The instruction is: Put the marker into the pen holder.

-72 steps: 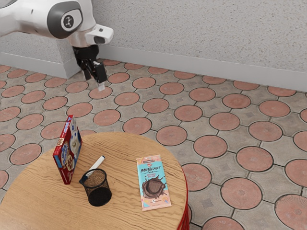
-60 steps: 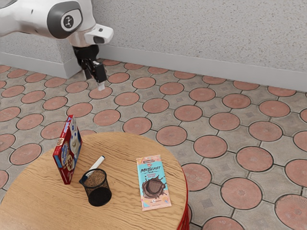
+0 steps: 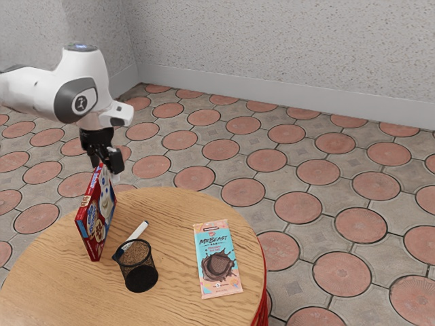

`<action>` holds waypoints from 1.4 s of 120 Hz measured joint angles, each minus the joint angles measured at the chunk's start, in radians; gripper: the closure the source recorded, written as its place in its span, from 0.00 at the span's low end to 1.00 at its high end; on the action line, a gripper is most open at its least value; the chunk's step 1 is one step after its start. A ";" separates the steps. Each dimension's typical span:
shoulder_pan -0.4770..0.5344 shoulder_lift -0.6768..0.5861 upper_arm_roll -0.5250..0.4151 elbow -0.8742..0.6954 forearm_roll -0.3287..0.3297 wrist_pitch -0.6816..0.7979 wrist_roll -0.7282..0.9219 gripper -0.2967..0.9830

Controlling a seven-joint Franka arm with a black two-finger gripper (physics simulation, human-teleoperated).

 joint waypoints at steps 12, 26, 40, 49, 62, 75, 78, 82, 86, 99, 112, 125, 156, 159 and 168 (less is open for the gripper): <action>0.016 0.046 0.005 0.004 0.014 0.076 -0.015 0.25; 0.005 0.115 0.005 0.021 0.024 0.129 -0.027 0.44; -0.009 0.163 0.004 0.022 0.016 0.163 -0.037 0.53; -0.024 0.195 0.004 0.023 0.006 0.177 -0.043 0.57; -0.036 0.222 0.004 0.022 -0.012 0.196 -0.050 0.59; -0.042 0.196 0.004 -0.050 -0.035 0.228 -0.056 0.61; -0.045 0.186 0.004 -0.070 -0.037 0.241 -0.057 0.61; -0.052 0.179 0.004 -0.094 -0.039 0.259 -0.059 0.61; -0.059 0.177 0.004 -0.109 -0.041 0.278 -0.061 0.61; -0.078 0.189 0.004 -0.120 -0.048 0.328 -0.072 0.62; -0.073 0.206 0.004 -0.123 -0.051 0.360 -0.086 0.62; -0.073 0.214 0.004 -0.127 -0.053 0.378 -0.117 0.62; -0.066 0.267 0.004 -0.113 -0.063 0.397 -0.184 0.61; -0.066 0.272 0.004 -0.109 -0.066 0.398 -0.190 0.61; -0.065 0.288 0.004 -0.095 -0.073 0.400 -0.204 0.61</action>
